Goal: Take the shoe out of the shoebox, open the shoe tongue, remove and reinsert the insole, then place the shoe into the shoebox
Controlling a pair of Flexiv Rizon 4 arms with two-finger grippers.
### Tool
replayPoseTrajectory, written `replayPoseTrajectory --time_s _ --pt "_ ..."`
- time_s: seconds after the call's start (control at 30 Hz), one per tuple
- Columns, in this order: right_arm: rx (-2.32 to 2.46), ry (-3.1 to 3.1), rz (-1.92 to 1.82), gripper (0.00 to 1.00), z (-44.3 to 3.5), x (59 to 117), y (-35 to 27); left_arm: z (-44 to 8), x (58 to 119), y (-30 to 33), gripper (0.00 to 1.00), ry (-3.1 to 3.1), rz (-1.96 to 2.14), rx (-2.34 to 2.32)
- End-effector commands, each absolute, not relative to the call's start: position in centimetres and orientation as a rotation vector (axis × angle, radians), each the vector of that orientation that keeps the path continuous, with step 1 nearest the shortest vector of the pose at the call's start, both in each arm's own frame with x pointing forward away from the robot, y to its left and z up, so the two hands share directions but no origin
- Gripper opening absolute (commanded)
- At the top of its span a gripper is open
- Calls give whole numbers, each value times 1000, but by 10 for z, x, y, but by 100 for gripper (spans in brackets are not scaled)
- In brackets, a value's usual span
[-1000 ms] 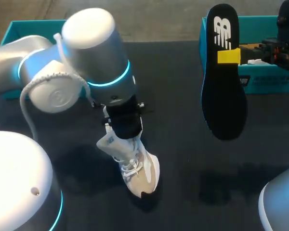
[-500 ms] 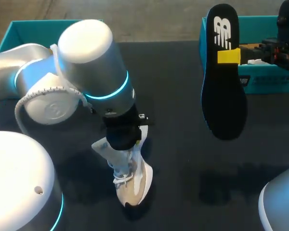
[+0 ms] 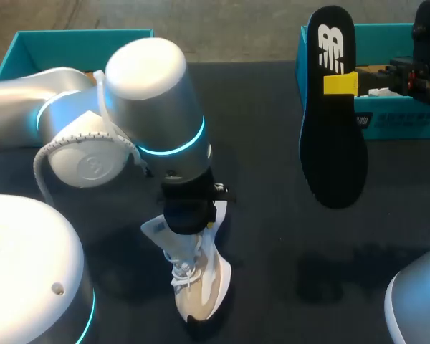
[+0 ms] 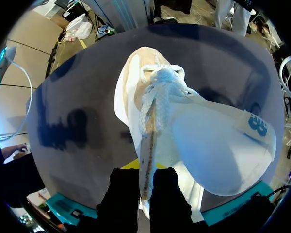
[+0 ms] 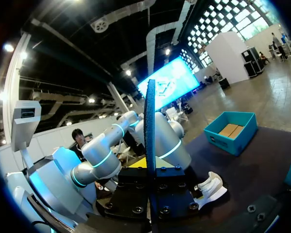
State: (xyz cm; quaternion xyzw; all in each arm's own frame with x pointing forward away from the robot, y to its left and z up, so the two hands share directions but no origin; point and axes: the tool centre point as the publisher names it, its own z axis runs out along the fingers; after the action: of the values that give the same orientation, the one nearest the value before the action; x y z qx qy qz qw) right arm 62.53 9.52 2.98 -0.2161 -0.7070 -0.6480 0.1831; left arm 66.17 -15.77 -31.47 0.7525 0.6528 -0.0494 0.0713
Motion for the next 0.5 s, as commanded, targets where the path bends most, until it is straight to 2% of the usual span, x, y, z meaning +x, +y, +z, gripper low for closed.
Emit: replayPoseTrajectory --time_s 0.03,0.5 --pt "-611 -1996 -1824 0 29 627 97 -322 661 -166 0 1974 -141 2275" --pt "-611 -1996 -1824 0 29 627 97 -345 662 -172 0 2046 -144 2277"
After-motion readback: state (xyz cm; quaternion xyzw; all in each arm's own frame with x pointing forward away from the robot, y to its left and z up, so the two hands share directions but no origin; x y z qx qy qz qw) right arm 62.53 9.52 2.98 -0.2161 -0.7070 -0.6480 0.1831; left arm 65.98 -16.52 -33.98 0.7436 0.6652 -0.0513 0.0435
